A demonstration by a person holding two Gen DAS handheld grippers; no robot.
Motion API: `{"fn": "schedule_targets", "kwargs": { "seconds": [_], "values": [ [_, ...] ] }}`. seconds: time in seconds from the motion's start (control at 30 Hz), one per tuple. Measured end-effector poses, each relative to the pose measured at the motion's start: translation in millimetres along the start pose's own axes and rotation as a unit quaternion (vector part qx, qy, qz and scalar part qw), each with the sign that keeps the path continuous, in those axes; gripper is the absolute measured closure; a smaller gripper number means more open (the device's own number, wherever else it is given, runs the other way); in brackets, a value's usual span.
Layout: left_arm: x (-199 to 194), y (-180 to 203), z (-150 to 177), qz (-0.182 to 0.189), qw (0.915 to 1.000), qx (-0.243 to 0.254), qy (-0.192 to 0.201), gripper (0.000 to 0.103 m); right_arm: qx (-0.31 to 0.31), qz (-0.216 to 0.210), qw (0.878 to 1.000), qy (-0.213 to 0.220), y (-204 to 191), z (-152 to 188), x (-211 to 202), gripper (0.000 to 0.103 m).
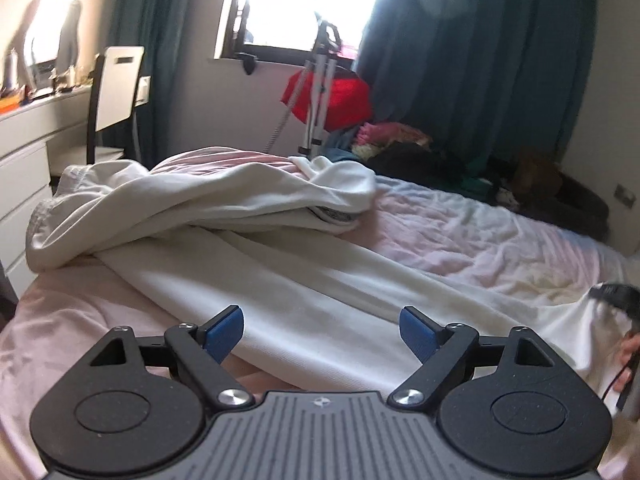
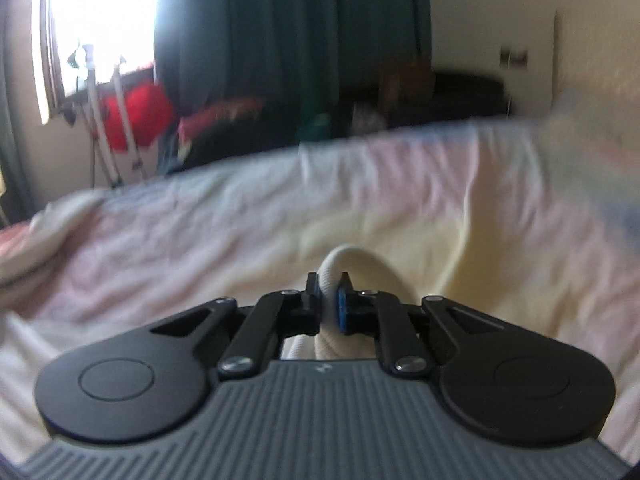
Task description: Fold clothes
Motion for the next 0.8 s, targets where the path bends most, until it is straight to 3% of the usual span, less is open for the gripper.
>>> {"fn": "schedule_targets", "kwargs": {
  "seconds": [0.2,0.3,0.43,0.57,0.73,0.8],
  "values": [
    [1,-21,-11,0.0,0.9988,-0.047,0.011,0.016,0.043,0.023,0.999,0.01,17,-78,42,0.092],
    [9,-31,-15,-0.001,0.9976,-0.068,0.012,0.016,0.008,0.031,0.999,0.032,0,-115,62,0.093],
    [29,-45,-15,-0.009,0.9955,-0.095,0.0,0.016,0.01,0.026,0.999,0.042,-29,-154,96,0.093],
    [53,-56,-13,-0.014,0.9933,-0.114,-0.016,0.016,-0.032,0.053,0.998,0.024,-58,-147,149,0.092],
    [83,-61,-9,-0.032,0.9936,-0.103,-0.035,0.016,-0.052,0.061,0.997,0.003,-77,-96,194,0.09],
    [92,-61,-10,-0.035,0.9944,-0.092,-0.04,0.016,-0.032,0.062,0.997,-0.021,-74,-76,203,0.089]
  ]
}}
Point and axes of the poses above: each gripper's, at about its wrist camera, not at the fingertips, and x roughly the way its jaws point, y to its right, z to its underside, the point moved 10 cm from there along x, roughly the way its jaws point, and after that the axes turned 3 degrees about x, right-handed, at the moved point
